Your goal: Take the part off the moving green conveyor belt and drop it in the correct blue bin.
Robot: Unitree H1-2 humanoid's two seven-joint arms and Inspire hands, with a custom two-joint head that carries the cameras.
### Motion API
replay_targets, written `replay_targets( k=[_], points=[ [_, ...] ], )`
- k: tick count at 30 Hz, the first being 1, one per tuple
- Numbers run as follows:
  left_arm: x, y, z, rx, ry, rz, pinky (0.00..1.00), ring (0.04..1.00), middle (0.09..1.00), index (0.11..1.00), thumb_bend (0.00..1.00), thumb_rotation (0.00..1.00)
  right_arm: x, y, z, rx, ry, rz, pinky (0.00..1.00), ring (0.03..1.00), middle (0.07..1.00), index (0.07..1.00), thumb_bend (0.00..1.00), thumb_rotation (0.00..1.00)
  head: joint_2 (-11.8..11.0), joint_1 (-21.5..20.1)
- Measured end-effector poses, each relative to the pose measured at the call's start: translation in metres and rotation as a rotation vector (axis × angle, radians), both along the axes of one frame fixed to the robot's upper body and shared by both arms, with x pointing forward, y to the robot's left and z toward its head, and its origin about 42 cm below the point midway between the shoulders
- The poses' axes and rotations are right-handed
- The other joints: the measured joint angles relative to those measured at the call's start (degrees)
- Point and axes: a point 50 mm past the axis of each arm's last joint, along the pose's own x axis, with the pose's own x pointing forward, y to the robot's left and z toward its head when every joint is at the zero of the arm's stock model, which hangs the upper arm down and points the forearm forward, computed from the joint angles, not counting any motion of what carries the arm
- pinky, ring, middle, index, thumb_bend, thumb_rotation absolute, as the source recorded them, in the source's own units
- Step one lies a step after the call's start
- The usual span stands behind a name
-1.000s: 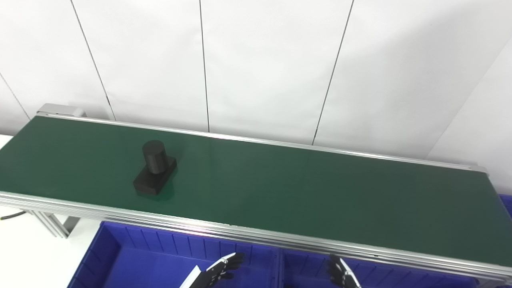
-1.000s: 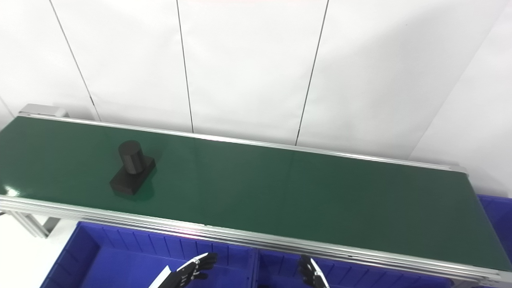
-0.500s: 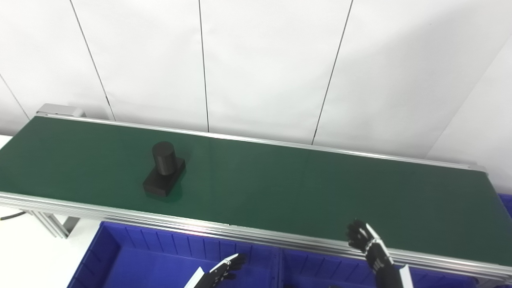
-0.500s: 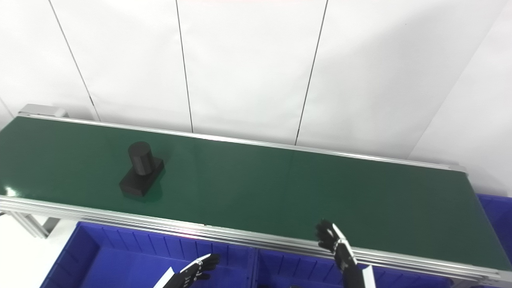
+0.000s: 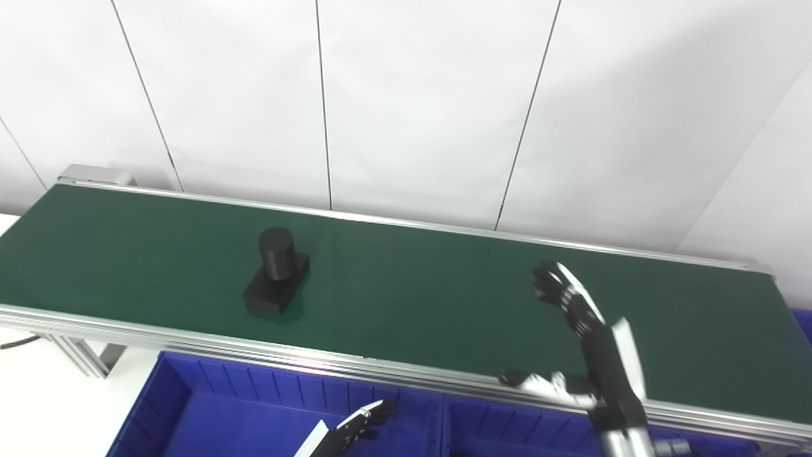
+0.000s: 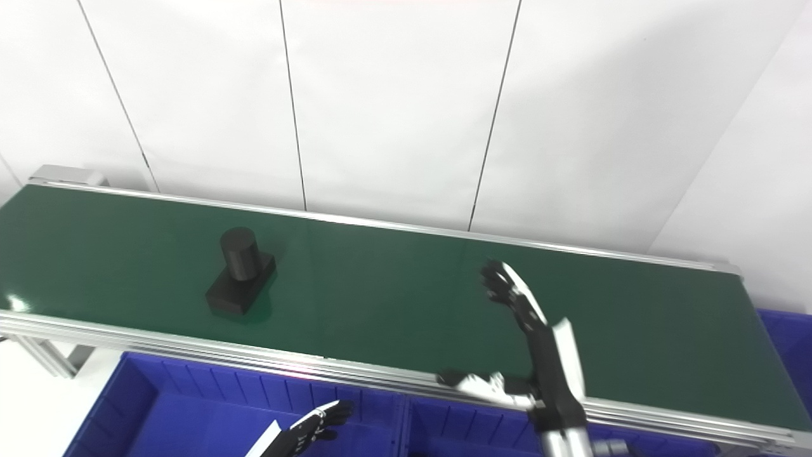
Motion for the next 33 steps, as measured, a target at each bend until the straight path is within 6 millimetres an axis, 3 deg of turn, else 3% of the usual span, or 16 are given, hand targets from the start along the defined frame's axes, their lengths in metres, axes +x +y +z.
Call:
replay_targets(
  k=[7, 11, 16, 20, 23, 29, 33],
  points=[
    [0.001, -0.002, 0.001, 0.001, -0.008, 0.005, 0.81, 0.871, 0.880, 0.871, 0.97, 0.49, 0.036, 0.020, 0.001, -0.097, 0.069, 0.012, 0.77, 0.830, 0.864, 0.895, 0.86, 0.47, 0.1, -0.7],
    [0.001, -0.001, 0.000, 0.003, -0.007, 0.004, 0.82, 0.872, 0.877, 0.858, 0.97, 0.49, 0.048, 0.031, -0.001, -0.151, 0.075, 0.024, 0.70, 0.805, 0.867, 0.898, 0.87, 0.50, 0.2, -0.8],
    [0.002, -0.002, 0.000, 0.004, -0.008, 0.000, 0.82, 0.877, 0.881, 0.855, 0.96, 0.49, 0.070, 0.045, 0.003, -0.188, 0.073, 0.029, 0.78, 0.880, 0.868, 0.902, 0.89, 0.53, 0.2, -0.7],
    [0.001, -0.002, 0.000, 0.006, -0.007, -0.005, 0.82, 0.880, 0.884, 0.857, 0.96, 0.48, 0.082, 0.057, 0.012, -0.196, 0.061, 0.037, 0.83, 0.880, 0.859, 0.909, 0.89, 0.52, 0.1, -0.6],
    [0.001, -0.003, 0.000, 0.006, -0.007, -0.007, 0.81, 0.875, 0.882, 0.856, 0.96, 0.47, 0.091, 0.066, 0.011, -0.232, 0.079, 0.045, 0.76, 0.832, 0.860, 0.906, 0.88, 0.53, 0.0, -0.6],
    [-0.001, -0.005, 0.000, 0.015, -0.012, -0.012, 0.80, 0.866, 0.880, 0.862, 0.96, 0.48, 0.114, 0.082, 0.008, -0.285, 0.113, 0.068, 0.78, 0.840, 0.881, 0.904, 0.88, 0.53, -0.4, -0.7],
    [-0.003, -0.009, -0.001, 0.024, -0.021, -0.016, 0.79, 0.859, 0.875, 0.855, 0.97, 0.48, 0.128, 0.097, 0.004, -0.325, 0.136, 0.084, 0.69, 0.812, 0.886, 0.906, 0.89, 0.56, -0.4, -0.7]
  ],
)
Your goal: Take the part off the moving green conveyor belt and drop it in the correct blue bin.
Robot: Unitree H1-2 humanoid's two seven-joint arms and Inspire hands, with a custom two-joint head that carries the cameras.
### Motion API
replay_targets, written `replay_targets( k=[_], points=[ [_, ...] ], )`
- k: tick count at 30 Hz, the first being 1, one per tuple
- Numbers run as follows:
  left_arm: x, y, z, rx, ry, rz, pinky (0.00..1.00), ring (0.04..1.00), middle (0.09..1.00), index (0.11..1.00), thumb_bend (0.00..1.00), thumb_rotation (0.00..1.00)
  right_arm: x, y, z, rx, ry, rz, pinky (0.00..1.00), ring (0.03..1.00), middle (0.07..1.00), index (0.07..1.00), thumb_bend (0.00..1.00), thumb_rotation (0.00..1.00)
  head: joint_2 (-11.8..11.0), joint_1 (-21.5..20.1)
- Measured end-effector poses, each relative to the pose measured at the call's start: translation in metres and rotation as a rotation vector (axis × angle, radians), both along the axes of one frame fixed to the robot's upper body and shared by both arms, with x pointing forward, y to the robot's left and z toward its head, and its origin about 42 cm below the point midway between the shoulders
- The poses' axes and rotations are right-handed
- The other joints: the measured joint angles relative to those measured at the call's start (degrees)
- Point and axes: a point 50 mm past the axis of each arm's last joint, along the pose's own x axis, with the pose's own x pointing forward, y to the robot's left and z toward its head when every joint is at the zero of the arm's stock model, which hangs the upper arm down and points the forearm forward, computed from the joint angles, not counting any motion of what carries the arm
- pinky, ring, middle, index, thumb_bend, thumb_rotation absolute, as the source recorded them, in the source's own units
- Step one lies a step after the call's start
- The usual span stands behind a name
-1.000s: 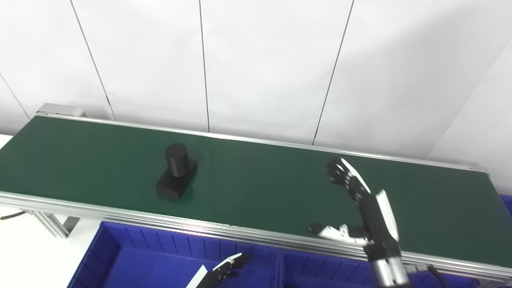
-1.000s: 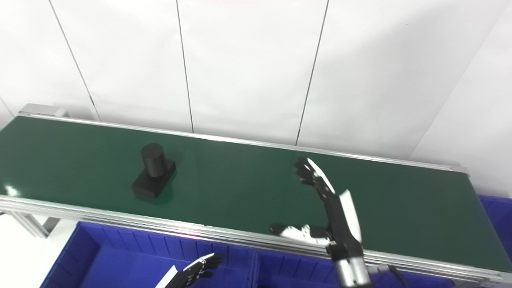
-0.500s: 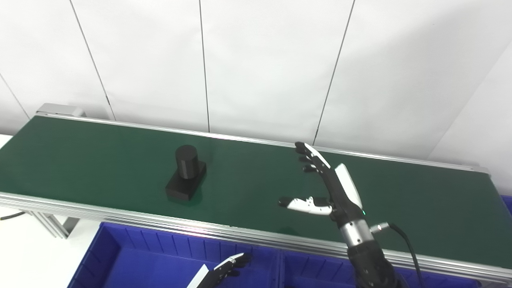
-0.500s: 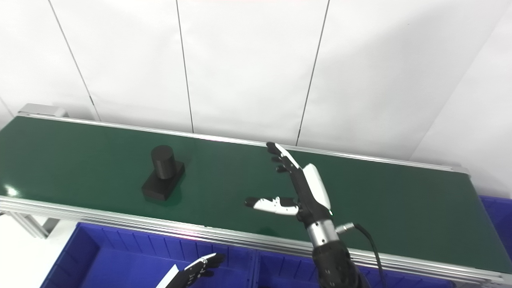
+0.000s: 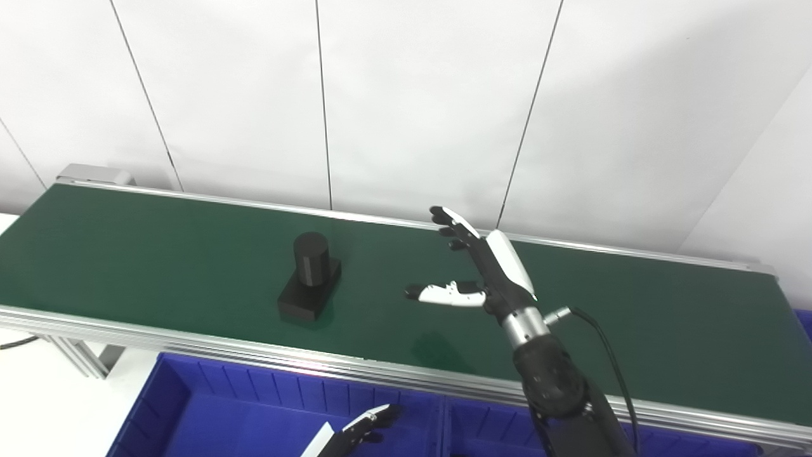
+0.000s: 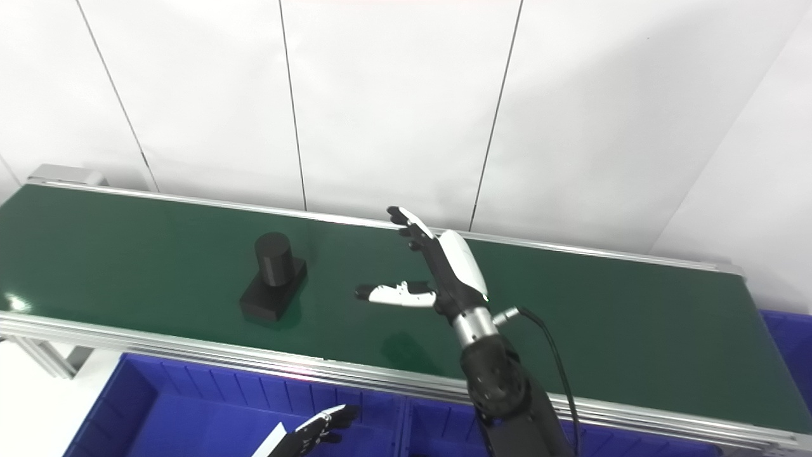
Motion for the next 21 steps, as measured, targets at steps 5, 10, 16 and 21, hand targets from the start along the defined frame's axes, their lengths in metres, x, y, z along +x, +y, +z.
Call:
replay_targets(
  k=[5, 10, 16, 21],
  points=[
    [-0.002, -0.003, 0.000, -0.002, -0.003, 0.007, 0.78, 0.855, 0.872, 0.848, 0.98, 0.49, 0.014, 0.019, -0.004, -0.041, 0.032, 0.015, 0.70, 0.816, 0.877, 0.899, 0.91, 0.55, 0.0, 0.1],
    [-0.002, -0.002, -0.001, 0.001, -0.003, 0.005, 0.78, 0.853, 0.873, 0.858, 1.00, 0.51, 0.026, 0.036, -0.005, -0.040, 0.059, 0.011, 0.66, 0.785, 0.864, 0.886, 0.90, 0.51, 0.2, 0.5],
    [-0.004, 0.001, -0.001, 0.012, -0.005, -0.003, 0.76, 0.843, 0.868, 0.854, 1.00, 0.51, 0.036, 0.052, -0.012, -0.077, 0.093, 0.016, 0.73, 0.804, 0.852, 0.891, 0.90, 0.54, 0.4, 0.9],
    [-0.005, 0.003, -0.001, 0.015, -0.003, -0.001, 0.76, 0.845, 0.872, 0.854, 1.00, 0.52, 0.042, 0.064, -0.013, -0.104, 0.089, 0.010, 0.71, 0.817, 0.876, 0.900, 0.92, 0.57, 0.6, 0.6]
  ],
)
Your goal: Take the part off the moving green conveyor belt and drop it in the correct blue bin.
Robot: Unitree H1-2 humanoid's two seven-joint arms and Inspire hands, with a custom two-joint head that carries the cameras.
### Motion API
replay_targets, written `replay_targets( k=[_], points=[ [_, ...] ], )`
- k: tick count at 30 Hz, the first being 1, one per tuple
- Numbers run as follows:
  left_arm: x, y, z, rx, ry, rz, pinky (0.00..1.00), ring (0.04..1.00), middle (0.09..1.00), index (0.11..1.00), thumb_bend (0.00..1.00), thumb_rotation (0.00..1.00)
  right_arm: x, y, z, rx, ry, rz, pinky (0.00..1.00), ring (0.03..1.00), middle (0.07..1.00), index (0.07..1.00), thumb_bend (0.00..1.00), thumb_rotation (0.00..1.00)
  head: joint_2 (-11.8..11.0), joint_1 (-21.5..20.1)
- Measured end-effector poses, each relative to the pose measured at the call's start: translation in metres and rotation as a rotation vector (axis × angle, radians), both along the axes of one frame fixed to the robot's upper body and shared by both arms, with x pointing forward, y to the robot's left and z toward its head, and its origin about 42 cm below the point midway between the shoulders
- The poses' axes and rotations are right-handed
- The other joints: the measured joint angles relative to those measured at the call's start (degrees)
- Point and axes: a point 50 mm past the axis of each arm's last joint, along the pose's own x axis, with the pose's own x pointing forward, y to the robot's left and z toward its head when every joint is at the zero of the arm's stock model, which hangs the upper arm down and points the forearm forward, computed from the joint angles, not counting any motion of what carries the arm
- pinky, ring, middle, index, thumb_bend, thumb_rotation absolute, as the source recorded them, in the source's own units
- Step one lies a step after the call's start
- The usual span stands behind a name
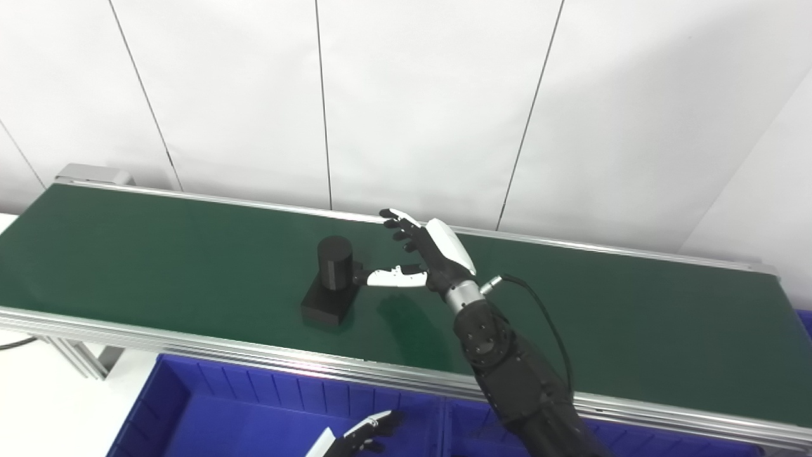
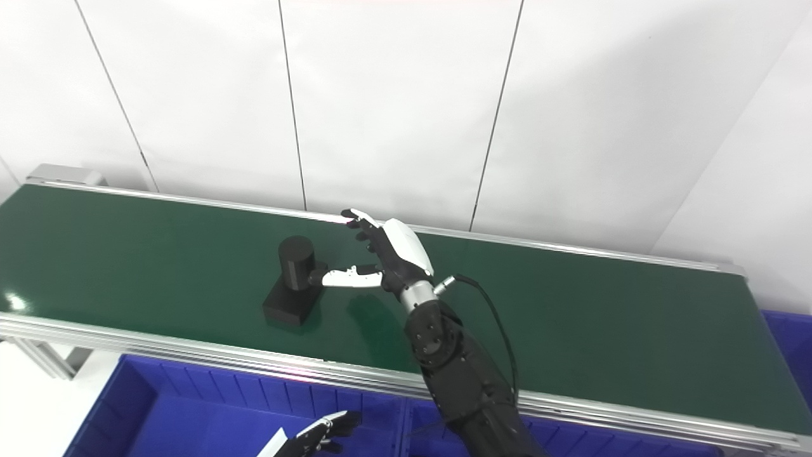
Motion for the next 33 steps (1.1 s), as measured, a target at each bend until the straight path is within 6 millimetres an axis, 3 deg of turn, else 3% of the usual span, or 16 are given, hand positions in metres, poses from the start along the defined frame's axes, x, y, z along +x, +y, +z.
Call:
replay_targets(
  k=[12, 21, 27, 29, 33],
  points=[
    [-0.004, 0.004, -0.001, 0.000, 0.009, 0.002, 0.78, 0.858, 0.888, 0.871, 0.99, 0.52, 0.011, 0.038, 0.002, -0.058, 0.028, 0.028, 0.73, 0.824, 0.883, 0.901, 0.93, 0.57, 0.3, -0.3],
    [-0.009, 0.005, -0.001, -0.013, 0.025, 0.001, 0.78, 0.857, 0.883, 0.870, 0.98, 0.50, 0.010, 0.035, -0.018, -0.086, 0.086, 0.007, 0.71, 0.809, 0.871, 0.896, 0.92, 0.52, 0.6, -0.2],
    [-0.012, 0.005, 0.002, -0.026, 0.022, 0.009, 0.78, 0.856, 0.881, 0.866, 0.97, 0.49, 0.007, 0.035, -0.026, -0.089, 0.100, -0.017, 0.69, 0.790, 0.849, 0.881, 0.80, 0.30, 1.1, -0.2],
    [-0.013, 0.006, 0.001, -0.029, 0.026, 0.014, 0.78, 0.857, 0.883, 0.865, 0.97, 0.49, 0.007, 0.034, -0.027, -0.087, 0.098, -0.027, 0.70, 0.784, 0.832, 0.857, 0.71, 0.09, 1.1, -0.4],
    [-0.016, 0.007, 0.001, -0.029, 0.031, 0.018, 0.78, 0.859, 0.885, 0.865, 0.98, 0.50, 0.007, 0.031, -0.029, -0.065, 0.106, -0.060, 0.61, 0.706, 0.784, 0.831, 0.59, 0.01, 1.4, -0.7]
  ],
)
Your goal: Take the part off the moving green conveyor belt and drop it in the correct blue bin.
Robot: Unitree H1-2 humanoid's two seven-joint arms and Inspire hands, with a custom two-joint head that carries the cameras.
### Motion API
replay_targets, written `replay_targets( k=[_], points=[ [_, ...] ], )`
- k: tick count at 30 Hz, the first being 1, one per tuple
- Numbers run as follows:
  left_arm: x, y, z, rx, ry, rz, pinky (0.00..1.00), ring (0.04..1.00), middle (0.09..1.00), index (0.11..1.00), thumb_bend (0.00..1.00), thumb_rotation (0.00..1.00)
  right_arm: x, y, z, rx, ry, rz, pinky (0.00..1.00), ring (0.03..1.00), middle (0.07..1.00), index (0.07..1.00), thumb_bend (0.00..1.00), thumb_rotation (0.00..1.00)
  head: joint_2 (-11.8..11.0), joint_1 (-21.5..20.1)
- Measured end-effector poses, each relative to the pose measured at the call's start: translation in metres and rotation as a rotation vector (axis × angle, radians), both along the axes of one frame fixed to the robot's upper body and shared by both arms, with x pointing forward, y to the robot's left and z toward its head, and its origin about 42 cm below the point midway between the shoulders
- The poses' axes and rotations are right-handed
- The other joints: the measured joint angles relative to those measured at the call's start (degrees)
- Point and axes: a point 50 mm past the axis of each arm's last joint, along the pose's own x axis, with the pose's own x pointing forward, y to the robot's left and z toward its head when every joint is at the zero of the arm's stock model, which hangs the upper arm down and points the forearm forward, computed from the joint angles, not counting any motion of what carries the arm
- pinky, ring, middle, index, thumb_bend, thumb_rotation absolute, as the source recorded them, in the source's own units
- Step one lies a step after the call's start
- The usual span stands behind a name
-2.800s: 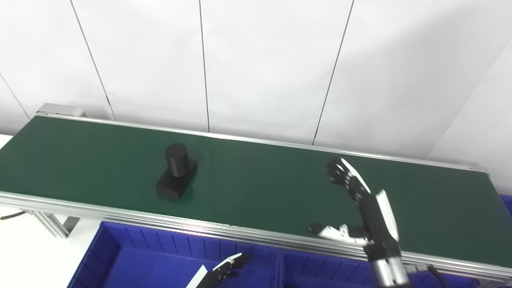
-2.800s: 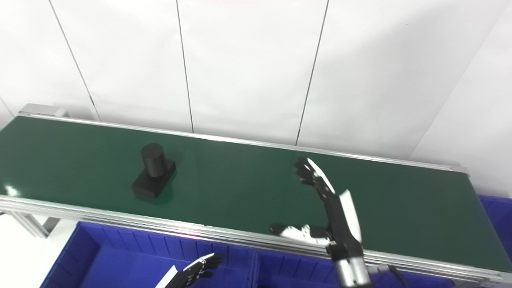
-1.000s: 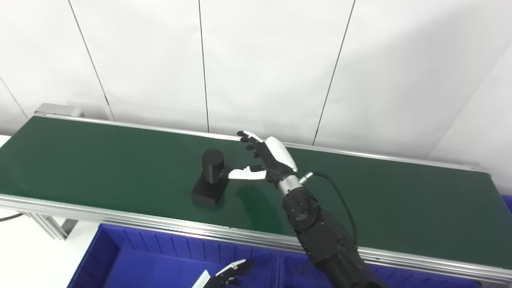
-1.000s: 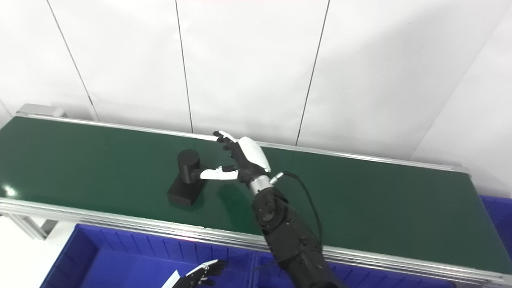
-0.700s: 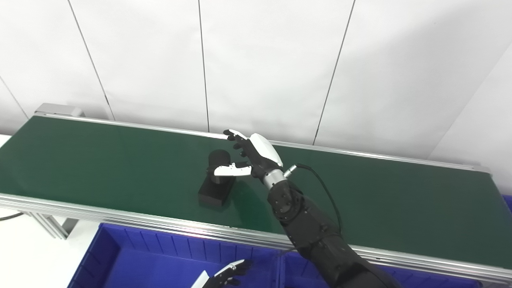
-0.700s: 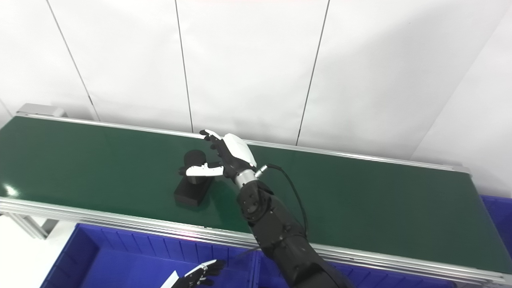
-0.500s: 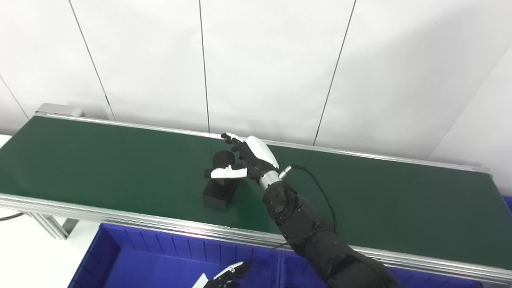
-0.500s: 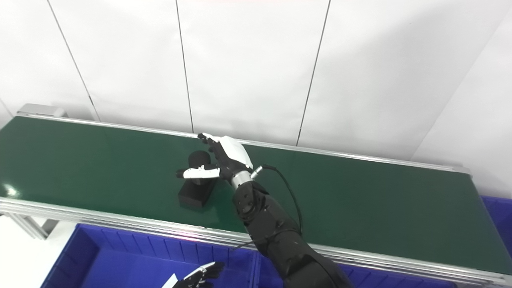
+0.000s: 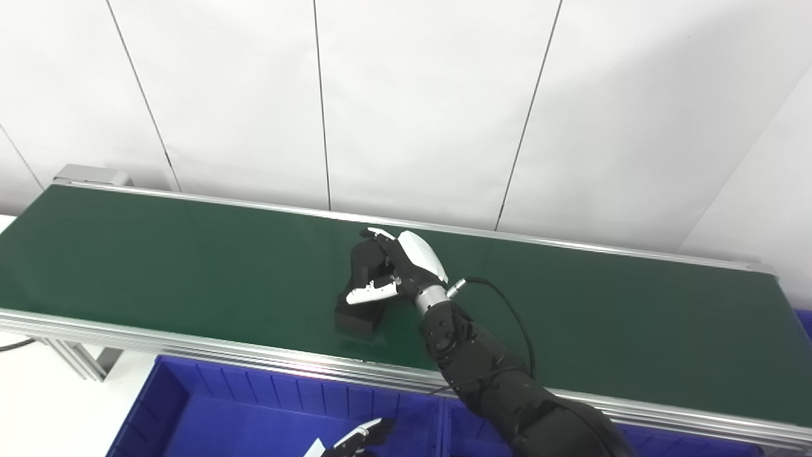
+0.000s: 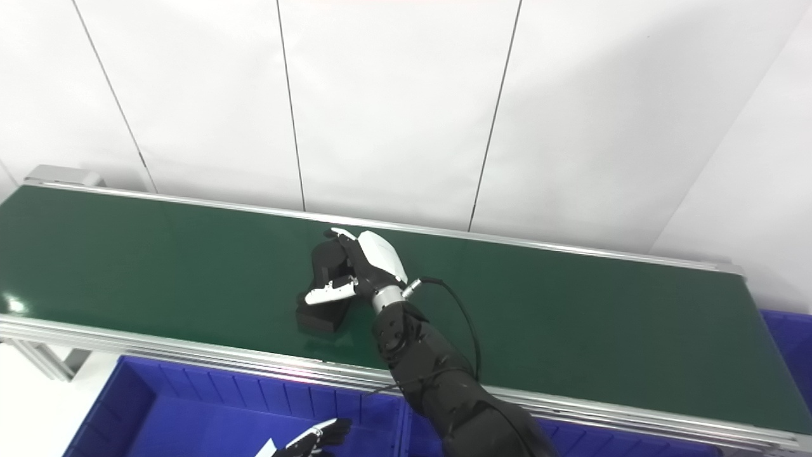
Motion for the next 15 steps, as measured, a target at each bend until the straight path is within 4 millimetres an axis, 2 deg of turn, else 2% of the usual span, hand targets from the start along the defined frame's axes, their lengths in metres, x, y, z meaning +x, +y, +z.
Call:
replay_targets(
  k=[1, 2, 4, 5, 6, 9, 15],
  points=[
    [0.000, 0.000, 0.000, 0.000, 0.000, 0.000, 0.78, 0.859, 0.885, 0.866, 0.98, 0.51, 0.000, -0.001, 0.000, 0.007, 0.002, -0.006, 0.52, 0.629, 0.719, 0.798, 0.51, 0.00, 0.0, 0.0],
    [0.000, 0.000, 0.000, 0.000, 0.000, 0.001, 0.78, 0.859, 0.885, 0.867, 0.98, 0.51, 0.000, -0.001, 0.000, 0.015, 0.002, -0.015, 0.48, 0.589, 0.686, 0.781, 0.47, 0.00, 0.2, -0.1],
    [0.000, 0.000, 0.000, 0.000, 0.000, 0.000, 0.78, 0.860, 0.885, 0.865, 0.98, 0.50, -0.002, -0.002, -0.003, 0.027, -0.004, -0.026, 0.48, 0.569, 0.647, 0.702, 0.42, 0.00, 0.4, -0.1],
    [0.000, 0.000, 0.000, 0.000, 0.000, 0.000, 0.78, 0.860, 0.885, 0.865, 0.97, 0.50, -0.003, -0.003, -0.005, 0.039, -0.013, -0.031, 0.48, 0.567, 0.645, 0.697, 0.42, 0.00, 0.4, -0.1],
    [0.000, 0.000, 0.000, 0.000, 0.000, 0.000, 0.78, 0.860, 0.885, 0.865, 0.97, 0.49, -0.005, -0.004, -0.006, 0.048, -0.020, -0.035, 0.44, 0.496, 0.590, 0.676, 0.47, 0.00, 0.4, -0.2],
    [0.001, 0.000, 0.000, -0.002, 0.000, 0.000, 0.78, 0.854, 0.879, 0.859, 0.97, 0.49, -0.005, -0.005, -0.007, 0.071, -0.028, -0.059, 0.20, 0.423, 0.510, 0.622, 0.52, 0.00, 0.5, -0.2],
    [0.001, 0.000, 0.000, -0.002, 0.000, 0.000, 0.78, 0.856, 0.878, 0.863, 0.97, 0.50, -0.008, -0.009, -0.010, 0.118, -0.048, -0.133, 0.13, 0.419, 0.498, 0.543, 0.52, 0.00, 0.9, -0.4]
  ],
)
